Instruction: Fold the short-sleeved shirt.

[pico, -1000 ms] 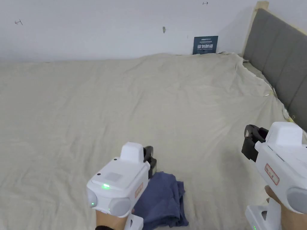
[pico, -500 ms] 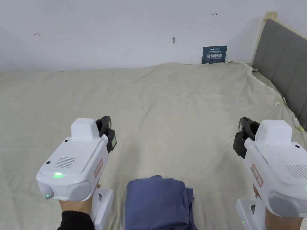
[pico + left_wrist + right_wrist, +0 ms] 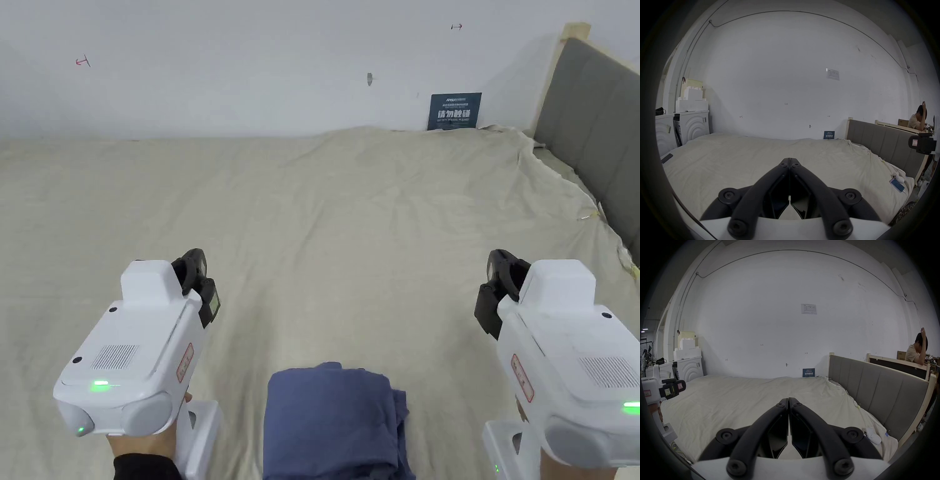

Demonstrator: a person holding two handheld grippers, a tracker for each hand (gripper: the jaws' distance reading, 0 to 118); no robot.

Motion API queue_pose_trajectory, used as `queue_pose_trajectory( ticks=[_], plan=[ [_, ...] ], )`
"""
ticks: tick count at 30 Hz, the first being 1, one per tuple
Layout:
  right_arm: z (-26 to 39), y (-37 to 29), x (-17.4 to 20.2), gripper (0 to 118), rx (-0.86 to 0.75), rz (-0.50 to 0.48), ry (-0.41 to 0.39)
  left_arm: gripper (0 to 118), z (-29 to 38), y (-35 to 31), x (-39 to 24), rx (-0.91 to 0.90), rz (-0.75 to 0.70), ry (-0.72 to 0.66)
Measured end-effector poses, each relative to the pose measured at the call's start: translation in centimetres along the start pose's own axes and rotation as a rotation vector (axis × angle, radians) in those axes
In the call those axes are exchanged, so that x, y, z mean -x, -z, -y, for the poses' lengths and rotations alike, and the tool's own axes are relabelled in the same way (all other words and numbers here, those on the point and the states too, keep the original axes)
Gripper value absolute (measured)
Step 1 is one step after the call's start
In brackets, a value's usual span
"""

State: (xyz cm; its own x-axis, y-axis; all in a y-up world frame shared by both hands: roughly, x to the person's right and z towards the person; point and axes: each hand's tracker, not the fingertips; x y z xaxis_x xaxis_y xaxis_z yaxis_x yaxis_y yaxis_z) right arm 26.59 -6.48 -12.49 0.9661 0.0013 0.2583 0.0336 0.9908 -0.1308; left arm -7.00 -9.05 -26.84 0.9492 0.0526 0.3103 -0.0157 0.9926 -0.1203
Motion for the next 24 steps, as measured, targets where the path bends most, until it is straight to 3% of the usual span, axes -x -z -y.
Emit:
queue_pose_trajectory(
  ticks=[8,13,24],
  plan=[
    [3.5,1.9,3.1,0,0.072,-0.063,-0.011,0,1.3,0.1,0.9,0.019,-0.009,-0.024],
    [8.8,4.2,6.4,0,0.219,-0.116,0.008,0,2.3,0.2,2.1,0.052,-0.012,-0.042],
    [19.5,7.2,11.3,0,0.454,-0.185,-0.066,0,5.8,-0.4,4.1,0.182,0.004,-0.029]
  ],
)
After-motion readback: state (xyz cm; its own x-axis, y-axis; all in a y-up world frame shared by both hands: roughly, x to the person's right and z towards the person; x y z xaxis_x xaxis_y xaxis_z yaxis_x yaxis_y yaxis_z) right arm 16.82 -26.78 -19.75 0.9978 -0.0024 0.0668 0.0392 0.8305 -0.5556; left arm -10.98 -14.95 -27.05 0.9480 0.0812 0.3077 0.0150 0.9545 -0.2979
